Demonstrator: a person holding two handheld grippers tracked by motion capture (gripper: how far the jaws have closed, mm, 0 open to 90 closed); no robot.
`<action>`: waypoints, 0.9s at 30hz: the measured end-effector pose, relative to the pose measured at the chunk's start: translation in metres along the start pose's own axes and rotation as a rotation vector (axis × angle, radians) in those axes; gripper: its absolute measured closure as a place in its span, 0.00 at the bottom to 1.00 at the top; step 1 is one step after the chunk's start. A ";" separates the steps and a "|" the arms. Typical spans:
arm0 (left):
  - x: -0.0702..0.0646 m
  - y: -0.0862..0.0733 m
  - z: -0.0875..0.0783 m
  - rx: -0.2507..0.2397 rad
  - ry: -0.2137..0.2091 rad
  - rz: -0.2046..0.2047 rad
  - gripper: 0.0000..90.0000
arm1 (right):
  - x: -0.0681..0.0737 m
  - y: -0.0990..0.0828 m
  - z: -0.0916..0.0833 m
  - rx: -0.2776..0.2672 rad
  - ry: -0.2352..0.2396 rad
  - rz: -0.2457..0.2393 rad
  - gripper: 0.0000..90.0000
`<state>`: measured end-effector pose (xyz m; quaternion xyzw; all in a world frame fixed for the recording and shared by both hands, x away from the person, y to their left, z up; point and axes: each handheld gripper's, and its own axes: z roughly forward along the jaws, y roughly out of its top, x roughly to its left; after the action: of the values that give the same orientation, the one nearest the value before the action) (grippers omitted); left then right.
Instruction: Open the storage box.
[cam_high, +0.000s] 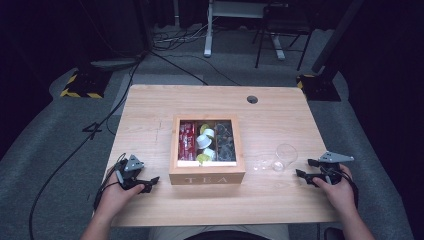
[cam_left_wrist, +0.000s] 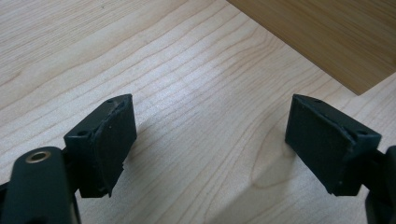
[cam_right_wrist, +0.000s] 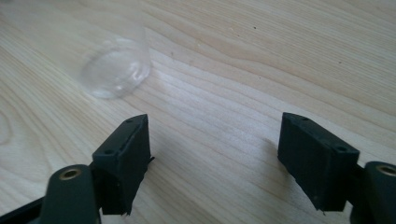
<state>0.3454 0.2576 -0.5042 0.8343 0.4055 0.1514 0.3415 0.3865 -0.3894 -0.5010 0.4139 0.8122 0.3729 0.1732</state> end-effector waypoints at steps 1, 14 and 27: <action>0.000 0.000 0.000 0.000 -0.002 -0.003 0.18 | 0.000 0.001 -0.002 -0.008 0.006 0.005 0.28; 0.004 0.003 0.003 -0.001 0.000 0.002 0.17 | 0.012 0.016 -0.037 -0.054 0.052 0.017 0.34; 0.001 0.004 -0.001 0.005 -0.020 0.000 0.24 | 0.026 0.035 -0.054 -0.114 0.090 -0.011 0.34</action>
<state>0.3480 0.2565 -0.5009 0.8366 0.4024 0.1420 0.3435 0.3586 -0.3805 -0.4387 0.3820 0.7987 0.4359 0.1619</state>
